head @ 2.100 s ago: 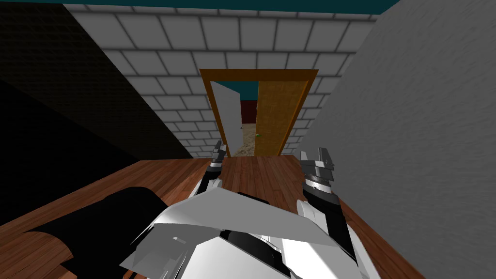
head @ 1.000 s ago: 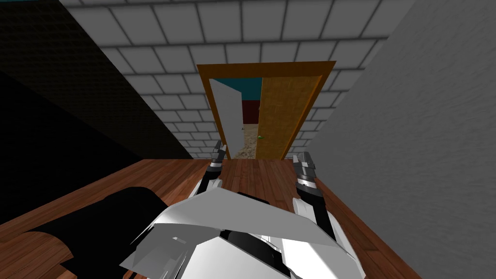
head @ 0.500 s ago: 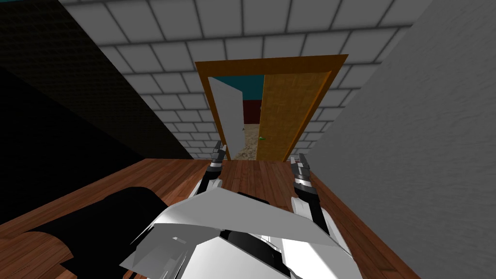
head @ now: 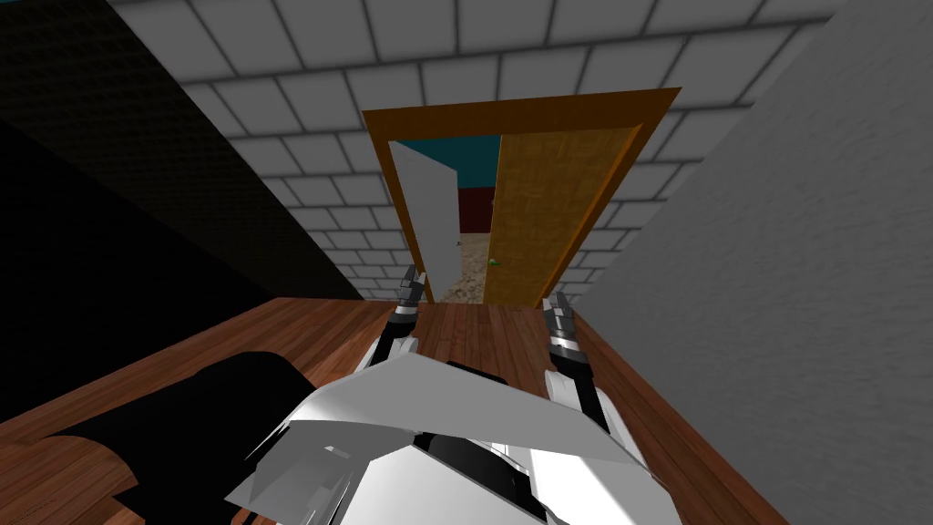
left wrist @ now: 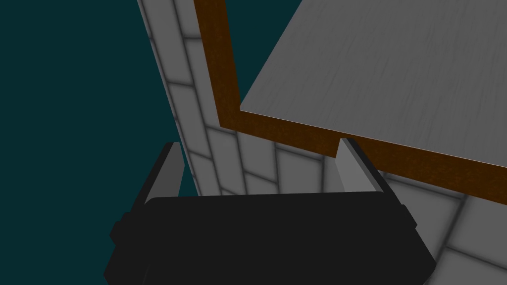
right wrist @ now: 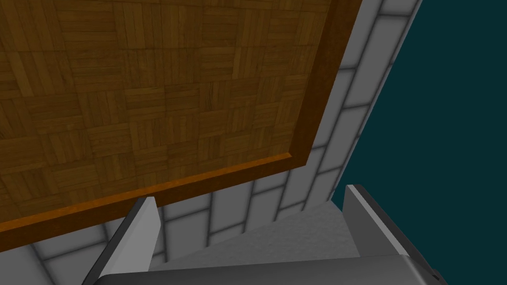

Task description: Push the door open

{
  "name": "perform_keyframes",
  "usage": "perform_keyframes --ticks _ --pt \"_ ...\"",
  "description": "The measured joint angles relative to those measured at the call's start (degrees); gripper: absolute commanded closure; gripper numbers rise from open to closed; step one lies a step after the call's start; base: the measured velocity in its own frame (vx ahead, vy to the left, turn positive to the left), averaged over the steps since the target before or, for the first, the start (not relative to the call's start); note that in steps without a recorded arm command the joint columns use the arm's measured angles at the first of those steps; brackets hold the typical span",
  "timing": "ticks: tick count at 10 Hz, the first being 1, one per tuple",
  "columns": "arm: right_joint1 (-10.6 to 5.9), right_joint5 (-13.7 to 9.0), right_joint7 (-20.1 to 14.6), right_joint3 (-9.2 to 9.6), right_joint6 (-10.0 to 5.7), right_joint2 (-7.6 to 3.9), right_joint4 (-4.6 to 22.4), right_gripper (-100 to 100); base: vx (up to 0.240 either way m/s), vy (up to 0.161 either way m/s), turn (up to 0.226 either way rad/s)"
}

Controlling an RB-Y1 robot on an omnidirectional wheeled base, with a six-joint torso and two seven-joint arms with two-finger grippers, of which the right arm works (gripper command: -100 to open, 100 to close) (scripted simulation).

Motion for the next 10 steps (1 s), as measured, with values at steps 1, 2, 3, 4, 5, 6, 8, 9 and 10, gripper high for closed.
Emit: perform_keyframes --ticks 1,2,3,4,5,6,8,9,10 --pt "-0.32 -0.06 0.10 -0.03 -0.14 -0.17 0.91 -100 0.104 -0.019 0.029" --pt "-0.65 -0.05 0.28 0.03 -0.51 -0.16 2.21 -100 0.103 -0.011 0.047" --pt "-1.08 -0.14 0.35 -0.08 -0.66 -0.38 3.24 -100 0.090 0.007 0.043" --pt "-1.46 -0.22 0.40 -0.15 -0.75 -0.55 4.28 -100 0.088 0.018 0.038" --pt "-2.06 -0.28 0.52 -0.23 -1.07 -0.63 5.77 -100 0.103 0.001 0.040" --pt "-2.62 -0.30 0.69 -0.23 -1.34 -0.65 7.13 -100 0.103 -0.016 0.044" --pt "-3.07 -0.32 1.03 -0.13 -1.97 -0.66 9.33 -100 0.100 -0.013 0.043" --pt "-3.51 -0.39 1.13 -0.19 -2.22 -0.76 10.54 -100 0.093 -0.014 0.035" --pt "-4.07 -0.42 1.30 -0.23 -2.64 -0.74 12.12 -100 0.104 -0.018 0.043"
